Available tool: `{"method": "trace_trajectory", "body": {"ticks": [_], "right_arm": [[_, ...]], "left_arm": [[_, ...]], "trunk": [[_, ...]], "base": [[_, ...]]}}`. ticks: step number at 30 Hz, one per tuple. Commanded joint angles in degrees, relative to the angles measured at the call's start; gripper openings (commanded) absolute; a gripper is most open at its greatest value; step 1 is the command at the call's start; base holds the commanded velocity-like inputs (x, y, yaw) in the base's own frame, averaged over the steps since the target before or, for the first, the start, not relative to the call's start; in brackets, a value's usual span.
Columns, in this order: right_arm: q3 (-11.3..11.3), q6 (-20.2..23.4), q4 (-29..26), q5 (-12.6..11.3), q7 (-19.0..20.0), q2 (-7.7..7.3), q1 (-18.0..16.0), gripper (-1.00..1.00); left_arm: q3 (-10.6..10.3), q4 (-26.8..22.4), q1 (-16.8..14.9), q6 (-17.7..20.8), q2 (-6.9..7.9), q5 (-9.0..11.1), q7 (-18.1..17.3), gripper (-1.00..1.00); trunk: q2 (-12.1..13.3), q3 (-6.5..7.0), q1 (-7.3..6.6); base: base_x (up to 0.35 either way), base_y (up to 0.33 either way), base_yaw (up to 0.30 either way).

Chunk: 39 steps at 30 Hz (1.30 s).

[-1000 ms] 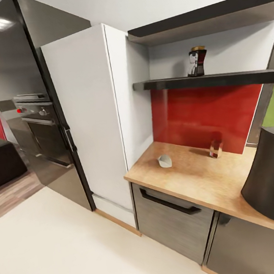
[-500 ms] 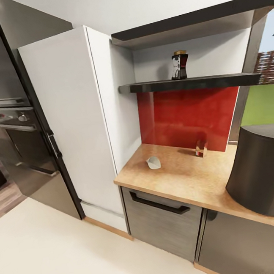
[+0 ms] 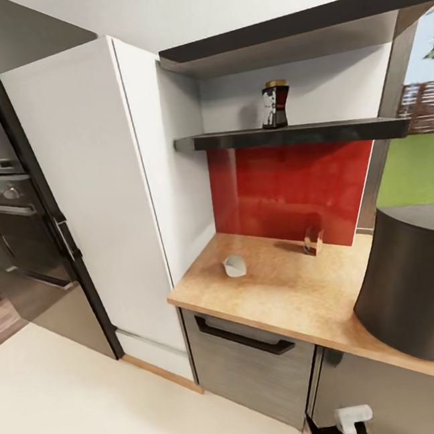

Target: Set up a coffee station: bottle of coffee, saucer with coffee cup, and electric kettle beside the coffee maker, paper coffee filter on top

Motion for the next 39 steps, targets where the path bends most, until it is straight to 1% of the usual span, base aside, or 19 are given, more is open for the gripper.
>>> {"method": "trace_trajectory", "body": {"ticks": [1,2,3,4,6,7,8,9,10,11,12,15,20,22,28,31,35,39], "right_arm": [[0.02,-0.03,-2.89,-0.10,0.21,0.41,-0.06,1.00],[0.05,0.04,-6.25,-0.11,0.24,0.90,-0.55,1.00],[0.07,0.16,-8.19,-0.11,0.24,1.15,-1.30,1.00],[0.09,4.82,-12.57,-0.21,0.33,1.68,-7.73,1.00],[0.09,7.79,-12.92,-0.26,0.49,1.78,-11.47,1.00],[0.08,9.16,-12.98,-0.39,0.58,1.82,-14.00,1.00],[0.08,10.07,-13.12,-1.83,0.62,1.97,-16.77,1.00],[0.08,10.55,-13.22,-4.58,0.63,2.13,-19.00,1.00],[0.09,11.11,-13.30,-6.53,0.63,2.21,-20.54,1.00],[0.09,12.00,-13.33,-7.42,0.63,2.24,-21.66,1.00],[0.09,14.06,-13.28,-8.36,0.61,2.36,-23.69,1.00],[0.09,15.89,-12.85,-8.79,0.47,2.78,-26.43,1.00],[0.09,16.45,-10.78,-8.88,0.31,2.96,-28.97,1.00],[0.09,16.57,-8.44,-8.87,0.42,2.99,-30.17,1.00],[0.23,16.31,-4.78,-8.82,0.76,2.99,-30.59,1.00],[0.34,16.17,-1.85,-8.74,0.80,2.93,-30.66,1.00],[0.35,16.12,-0.57,-8.66,0.81,2.91,-30.65,1.00],[0.35,16.12,0.49,-8.65,0.81,2.91,-30.70,1.00]], "left_arm": [[0.07,0.08,-0.03,0.45,0.01,0.32,0.22,1.00],[0.07,0.11,-0.03,1.28,0.02,0.33,0.36,1.00],[0.07,0.12,-0.02,1.62,0.02,0.33,0.41,1.00],[0.07,0.18,0.29,2.11,0.07,0.31,0.48,1.00],[0.04,0.16,0.49,2.16,0.00,0.30,0.49,1.00],[0.01,0.15,0.59,2.18,-0.03,0.27,0.46,1.00],[-0.01,0.15,0.65,2.20,-0.05,0.27,0.44,1.00],[-0.02,0.14,0.67,2.20,-0.11,0.26,0.42,1.00],[-0.02,0.14,0.68,2.20,-0.13,0.25,0.42,1.00],[0.00,0.14,0.68,2.20,-0.14,0.25,0.41,1.00],[0.00,0.14,0.68,2.20,-0.14,0.24,0.41,1.00],[0.02,0.15,0.77,2.20,-0.13,0.24,0.39,1.00],[0.01,0.17,1.05,2.25,-0.15,0.26,0.27,1.00],[0.03,0.21,1.20,2.28,-0.12,0.30,0.19,1.00],[0.06,0.23,1.79,2.29,-0.07,0.32,0.15,1.00],[0.04,0.23,1.96,2.29,-0.11,0.33,0.15,1.00],[0.02,0.23,2.00,2.29,-0.15,0.33,0.15,1.00],[0.03,0.23,2.08,2.29,-0.15,0.33,0.15,1.00]], "trunk": [[-0.11,-0.12,0.06],[-0.11,-0.12,0.06],[-0.11,-0.12,0.06],[-0.11,-0.12,0.06],[-0.11,-0.12,0.06],[-0.11,-0.12,0.06],[-0.11,-0.12,0.06],[-0.11,-0.12,0.06],[-0.11,-0.12,0.06],[-0.11,-0.12,0.06],[-0.11,-0.12,0.06],[-0.11,-0.12,0.06],[-0.11,-0.12,0.06],[-0.11,-0.12,0.06],[-0.11,-0.12,0.06],[-0.11,-0.12,0.06],[-0.11,-0.12,0.06],[-0.11,-0.12,0.06]], "base": [[0.268,-0.162,-0.001],[0.269,-0.164,0.000],[0.270,-0.165,0.000],[0.292,-0.104,0.000],[0.309,-0.055,0.000],[0.323,-0.022,0.000],[0.246,-0.009,0.000],[0.101,-0.004,0.000],[0.052,-0.002,0.000],[0.033,-0.001,0.000],[0.014,0.000,0.000],[0.006,0.000,0.000],[0.039,0.000,0.000],[0.210,0.003,0.000],[0.307,0.073,0.000],[0.311,0.175,0.000],[0.256,0.206,0.000],[0.097,0.082,0.000]]}}
